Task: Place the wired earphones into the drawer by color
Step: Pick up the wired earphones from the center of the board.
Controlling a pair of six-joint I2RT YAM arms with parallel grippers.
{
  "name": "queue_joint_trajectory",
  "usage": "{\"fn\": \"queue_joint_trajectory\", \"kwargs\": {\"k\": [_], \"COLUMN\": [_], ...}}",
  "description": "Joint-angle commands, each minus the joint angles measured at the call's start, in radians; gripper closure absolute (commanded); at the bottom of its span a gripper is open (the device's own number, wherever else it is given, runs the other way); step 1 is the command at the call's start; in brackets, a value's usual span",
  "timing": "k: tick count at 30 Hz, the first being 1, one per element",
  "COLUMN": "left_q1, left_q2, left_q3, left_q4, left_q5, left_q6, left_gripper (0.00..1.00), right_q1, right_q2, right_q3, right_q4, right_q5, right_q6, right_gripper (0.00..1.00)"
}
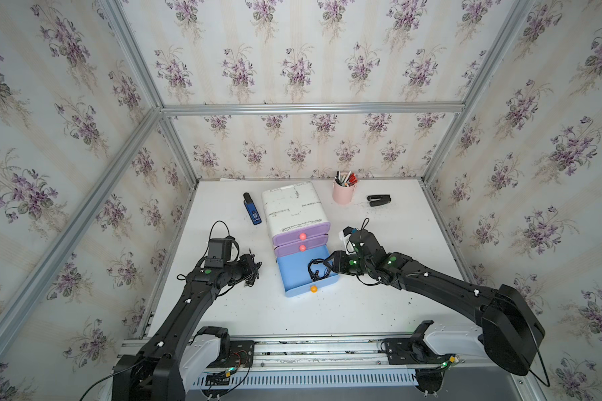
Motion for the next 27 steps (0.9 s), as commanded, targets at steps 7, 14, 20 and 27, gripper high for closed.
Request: {"fn": "queue_joint_trajectory", "kwargs": {"k": [7, 14, 20, 27], "left_q1": [0.003, 0.004, 0.004, 0.004], "left_q2": [0.104, 0.078, 0.170, 0.124], "left_q3": [0.031, 0.004, 0.060, 0.041], "left_q4": [0.045, 0.129, 0.046, 0.120], "left_q5": [-0.010, 0.011, -0.021, 0.017], "left_q6": [-0.019, -0.085, -0.043, -0.096], "left_gripper": [1.00, 1.00, 1.00, 1.00], "right_q1": [0.001, 0.001, 0.001, 0.001], "right_q2": [-0.007, 0.000, 0.002, 0.004], "right_q3": [0.003, 0.002, 0.001, -0.005], "right_q4": [-0.011, -0.011, -0.011, -0.002], "right_q5": [0.013, 0.013, 0.012, 0.007], "right_q6": [-0.014, -0.014, -0.015, -0.008], "right_gripper": [0.56, 0.56, 0.56, 0.57]}}
